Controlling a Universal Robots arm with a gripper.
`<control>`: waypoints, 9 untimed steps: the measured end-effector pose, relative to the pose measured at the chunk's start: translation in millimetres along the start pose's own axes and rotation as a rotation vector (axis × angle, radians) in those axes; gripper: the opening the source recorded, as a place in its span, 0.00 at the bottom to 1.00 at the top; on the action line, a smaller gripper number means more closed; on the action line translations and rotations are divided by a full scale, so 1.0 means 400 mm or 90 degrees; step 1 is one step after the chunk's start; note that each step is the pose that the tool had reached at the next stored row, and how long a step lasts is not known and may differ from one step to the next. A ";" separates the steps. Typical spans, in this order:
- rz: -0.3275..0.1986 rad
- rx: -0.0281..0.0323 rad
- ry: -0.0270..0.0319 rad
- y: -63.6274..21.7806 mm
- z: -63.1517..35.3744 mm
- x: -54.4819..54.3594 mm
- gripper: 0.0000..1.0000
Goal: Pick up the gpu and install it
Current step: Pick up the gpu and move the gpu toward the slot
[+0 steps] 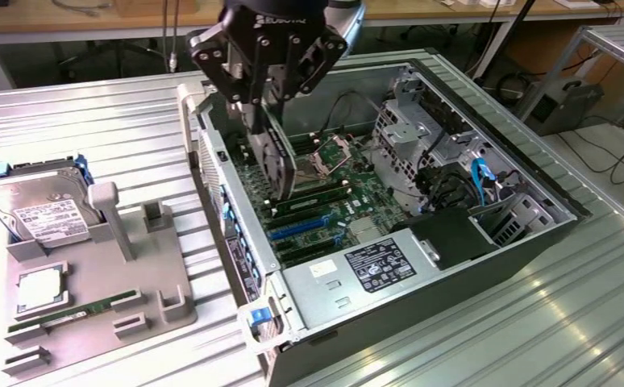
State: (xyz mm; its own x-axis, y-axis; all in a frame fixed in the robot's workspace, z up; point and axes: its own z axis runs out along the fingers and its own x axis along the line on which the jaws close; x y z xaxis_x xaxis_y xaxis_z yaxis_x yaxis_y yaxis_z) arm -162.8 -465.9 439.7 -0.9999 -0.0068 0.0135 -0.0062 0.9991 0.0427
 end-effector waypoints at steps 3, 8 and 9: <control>0.000 0.0000 0.0005 0.000 0.002 -0.034 0.26; 0.000 0.0004 0.0018 0.001 0.017 -0.091 0.26; 0.000 0.0007 0.0020 0.002 0.022 -0.103 0.26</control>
State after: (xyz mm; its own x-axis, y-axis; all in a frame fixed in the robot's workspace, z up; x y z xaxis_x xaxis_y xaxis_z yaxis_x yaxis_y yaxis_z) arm -121.8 -464.7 430.6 -0.9998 -0.0068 0.0166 -0.0061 0.9991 0.0416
